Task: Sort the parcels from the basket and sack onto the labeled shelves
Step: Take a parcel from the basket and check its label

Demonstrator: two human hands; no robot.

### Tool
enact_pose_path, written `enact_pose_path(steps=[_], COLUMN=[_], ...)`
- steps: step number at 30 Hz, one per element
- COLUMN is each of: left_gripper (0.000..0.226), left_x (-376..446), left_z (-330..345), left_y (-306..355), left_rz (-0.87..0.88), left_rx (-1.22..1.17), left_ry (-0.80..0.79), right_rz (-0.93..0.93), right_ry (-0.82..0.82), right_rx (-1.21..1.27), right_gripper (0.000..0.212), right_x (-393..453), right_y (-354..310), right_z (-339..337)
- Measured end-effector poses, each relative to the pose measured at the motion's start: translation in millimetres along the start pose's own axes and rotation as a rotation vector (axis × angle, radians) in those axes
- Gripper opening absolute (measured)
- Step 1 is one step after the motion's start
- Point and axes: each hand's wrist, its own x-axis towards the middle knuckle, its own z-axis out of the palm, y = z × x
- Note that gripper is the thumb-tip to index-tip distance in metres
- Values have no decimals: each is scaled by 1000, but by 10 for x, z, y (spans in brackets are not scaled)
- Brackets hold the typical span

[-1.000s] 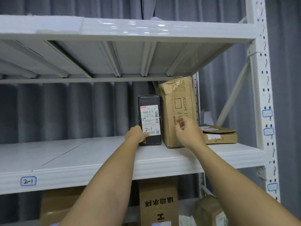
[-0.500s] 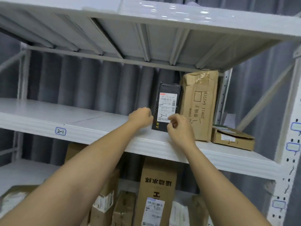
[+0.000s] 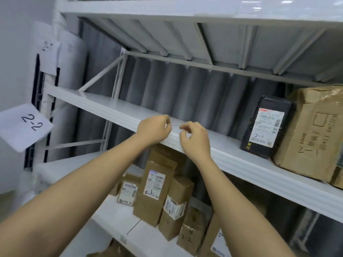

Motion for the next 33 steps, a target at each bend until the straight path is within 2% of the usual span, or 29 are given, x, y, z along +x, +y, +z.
enact_pose_path(steps=[9,19,33], left_gripper=[22,23,23], left_x=[-588,-1177,-1876], left_z=[-989,-2064,-2816], left_y=[-1806,-3509,-5598], left_rz=[-261,-469,-762], left_rx=[112,212,158], left_ry=[-10,8,54], right_rz=[-58,-29,21], right_ry=[-175,-309,-642], right_rx=[221,476,712], right_gripper=[14,21,18], right_x=[96,-6,-173], right_y=[-1359,-2947,-4351], right_z=[1535,2965,5111])
